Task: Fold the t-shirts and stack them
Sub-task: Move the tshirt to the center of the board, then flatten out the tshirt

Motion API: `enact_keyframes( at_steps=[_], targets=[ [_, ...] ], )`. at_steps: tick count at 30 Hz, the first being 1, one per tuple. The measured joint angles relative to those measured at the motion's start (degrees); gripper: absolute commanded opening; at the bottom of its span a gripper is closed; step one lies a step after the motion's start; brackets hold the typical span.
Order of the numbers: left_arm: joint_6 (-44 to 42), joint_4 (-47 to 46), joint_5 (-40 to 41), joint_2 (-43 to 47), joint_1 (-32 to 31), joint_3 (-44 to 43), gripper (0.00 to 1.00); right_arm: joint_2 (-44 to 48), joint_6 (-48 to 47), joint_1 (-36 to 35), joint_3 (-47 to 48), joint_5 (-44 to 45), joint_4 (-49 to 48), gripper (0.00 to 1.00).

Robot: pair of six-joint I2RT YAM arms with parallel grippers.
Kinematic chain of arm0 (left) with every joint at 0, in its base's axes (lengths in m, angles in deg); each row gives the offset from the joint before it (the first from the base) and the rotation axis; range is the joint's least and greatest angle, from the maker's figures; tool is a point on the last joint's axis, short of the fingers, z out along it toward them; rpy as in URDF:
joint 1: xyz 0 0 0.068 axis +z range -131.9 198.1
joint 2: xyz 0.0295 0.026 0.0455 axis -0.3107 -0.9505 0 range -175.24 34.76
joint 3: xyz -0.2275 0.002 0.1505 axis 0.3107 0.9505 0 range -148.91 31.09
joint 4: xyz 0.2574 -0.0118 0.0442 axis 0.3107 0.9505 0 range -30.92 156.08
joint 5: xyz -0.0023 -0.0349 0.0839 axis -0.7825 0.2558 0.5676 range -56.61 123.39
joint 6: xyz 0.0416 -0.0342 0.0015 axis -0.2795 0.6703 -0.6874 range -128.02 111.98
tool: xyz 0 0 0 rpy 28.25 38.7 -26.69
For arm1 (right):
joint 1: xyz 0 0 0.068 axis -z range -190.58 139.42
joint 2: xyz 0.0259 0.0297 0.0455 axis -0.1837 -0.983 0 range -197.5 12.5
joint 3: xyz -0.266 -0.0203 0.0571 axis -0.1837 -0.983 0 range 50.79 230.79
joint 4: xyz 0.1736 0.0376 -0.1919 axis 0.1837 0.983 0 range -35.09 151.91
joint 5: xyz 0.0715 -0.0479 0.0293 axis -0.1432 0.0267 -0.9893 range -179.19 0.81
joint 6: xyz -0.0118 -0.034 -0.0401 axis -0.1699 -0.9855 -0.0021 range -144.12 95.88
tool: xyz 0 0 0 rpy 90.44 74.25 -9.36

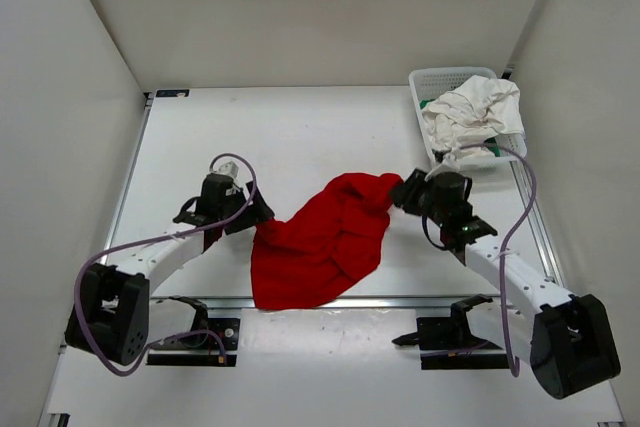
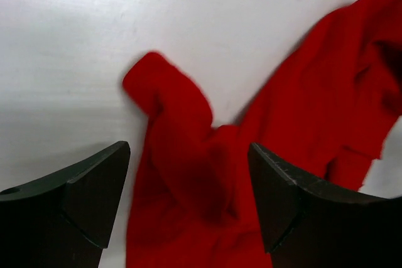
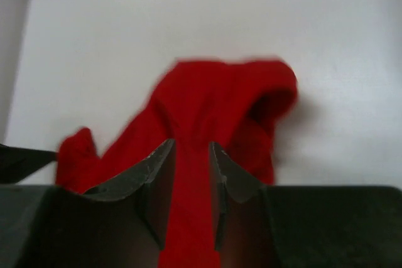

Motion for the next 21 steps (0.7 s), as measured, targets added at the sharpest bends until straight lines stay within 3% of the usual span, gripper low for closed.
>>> enact_keyframes(
  at_steps=[1, 2, 4, 5, 7, 10, 12, 16, 19, 21],
  targets=[
    [-0.2, 0.4, 0.7, 0.0, -0.3, 0.7, 0.86, 0.4, -0.1, 0.0, -2.2, -0.1, 0.1, 0.28],
    [-0.2, 0.7, 1.0, -0.5, -0.8, 1.5, 0.77, 0.5, -0.3, 0.0, -4.5, -0.4, 0.5, 0.29],
    [-0.3, 0.6, 0.9, -2.6, -2.1, 2.6, 0.43, -0.8, -0.5, 0.1, -9.0, -1.6, 2.7, 0.37],
    [0.4, 0.0, 0.7, -4.0, -2.4, 2.8, 0.31, -1.9, -0.7, 0.1, -10.1, -2.4, 3.4, 0.39],
    [0.5, -1.4, 0.0, -7.1, -2.8, 2.8, 0.22, -4.3, -1.2, 0.0, -10.6, -3.6, 4.2, 0.40],
    [2.4, -3.9, -1.3, -11.2, -2.7, 0.6, 0.00, -8.4, -1.3, -0.5, -10.2, -6.2, 1.8, 0.40],
    [3.0, -4.8, -1.3, -13.9, -2.7, -2.0, 0.00, -11.6, -1.2, -0.5, -9.8, -7.9, -0.3, 0.33],
    [4.2, -6.0, -1.3, -22.3, -2.3, -12.9, 0.00, -19.0, -1.1, -0.4, -5.9, -10.0, -4.0, 0.03],
    [4.3, -6.2, -1.2, -28.3, -1.2, -21.9, 0.02, -24.4, -1.1, -0.2, -1.1, -10.3, -4.6, 0.01],
    [3.9, -5.9, -1.2, -32.8, 0.5, -29.3, 0.23, -27.9, -1.2, 0.5, 3.5, -10.5, -5.0, 0.04]
  ],
)
